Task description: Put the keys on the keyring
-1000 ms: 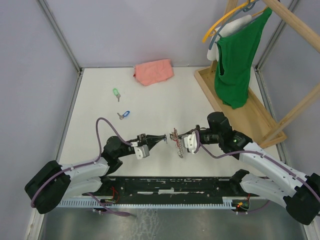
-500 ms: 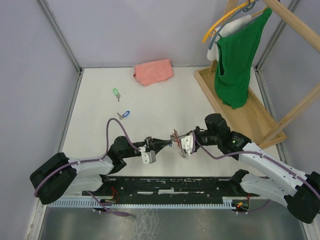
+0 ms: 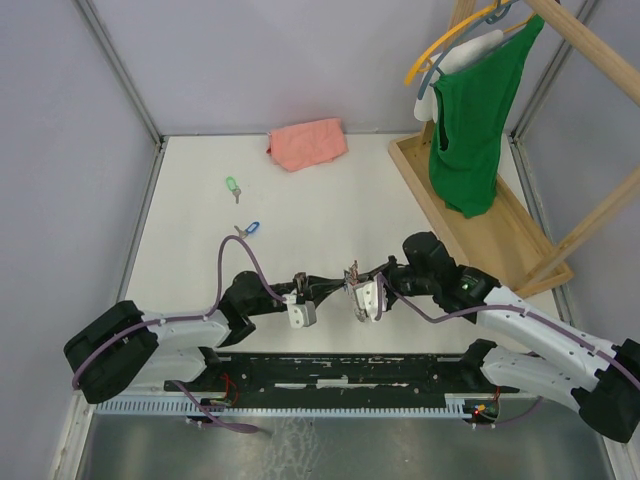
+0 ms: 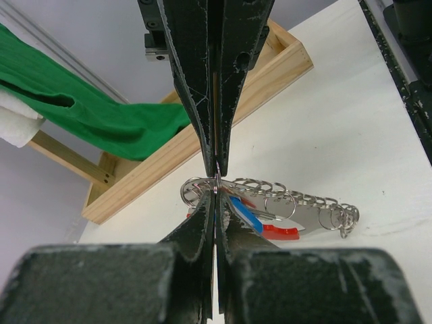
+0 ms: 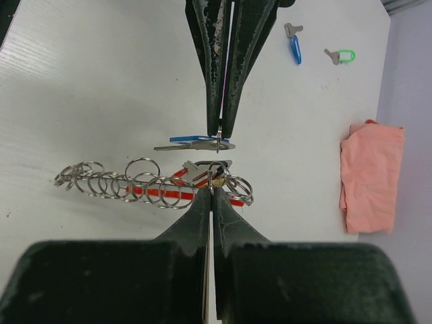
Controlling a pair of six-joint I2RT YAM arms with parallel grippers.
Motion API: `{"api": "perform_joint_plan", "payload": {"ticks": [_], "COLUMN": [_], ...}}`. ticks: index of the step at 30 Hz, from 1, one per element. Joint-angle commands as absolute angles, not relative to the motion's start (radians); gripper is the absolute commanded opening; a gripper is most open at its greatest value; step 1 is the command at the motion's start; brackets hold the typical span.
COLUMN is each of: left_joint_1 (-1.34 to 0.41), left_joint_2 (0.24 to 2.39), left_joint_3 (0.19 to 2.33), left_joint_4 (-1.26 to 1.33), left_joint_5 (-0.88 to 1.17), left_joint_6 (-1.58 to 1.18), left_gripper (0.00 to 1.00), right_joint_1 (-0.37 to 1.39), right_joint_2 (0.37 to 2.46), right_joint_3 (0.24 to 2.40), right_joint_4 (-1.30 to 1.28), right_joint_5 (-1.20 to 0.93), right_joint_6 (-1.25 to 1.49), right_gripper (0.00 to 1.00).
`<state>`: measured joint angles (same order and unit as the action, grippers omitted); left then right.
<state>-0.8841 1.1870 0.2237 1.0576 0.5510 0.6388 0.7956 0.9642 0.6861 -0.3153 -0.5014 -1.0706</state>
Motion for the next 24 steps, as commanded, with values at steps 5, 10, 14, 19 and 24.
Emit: {"api": "perform_joint_plan", "payload": {"ticks": [5,10,14,19,24], "left_joint_1": [-0.898,-0.902,-0.906,-0.906,-0.905], "left_joint_2": [1.204,1.210,1.219,1.218,1.221], "left_joint_3": [0.273,0.277,0.283,0.288,0.290], "left_joint_4": [1.087,1.086,1.080,1.059,1.052], "left_joint_5": [0.528,0.525,0.519,0.517,0.511], "left_joint_6": [0.701,0.703,0.703,0.704,0.704], "left_gripper": [0.03,0.03,0.03,0.03,0.03], "right_joint_1": [0.824,0.831,0.833,0.833,0.833], "right_joint_2": [0.954,0.951,0.950,0.946,0.938], "right_joint_3": [0.743,0.740,0.738,0.735,0.727], "right_joint_4": [-0.298,-0.291,-0.284,-0.268,-0.256], "right_joint_5": [-0.449,-0.443,-0.443,-0.446,-0.440], "right_joint_6": [-1.106,-1.099,-1.094,-1.083,-1.073], "right_gripper": [0.01,0.01,0.01,0.01,0.01]}}
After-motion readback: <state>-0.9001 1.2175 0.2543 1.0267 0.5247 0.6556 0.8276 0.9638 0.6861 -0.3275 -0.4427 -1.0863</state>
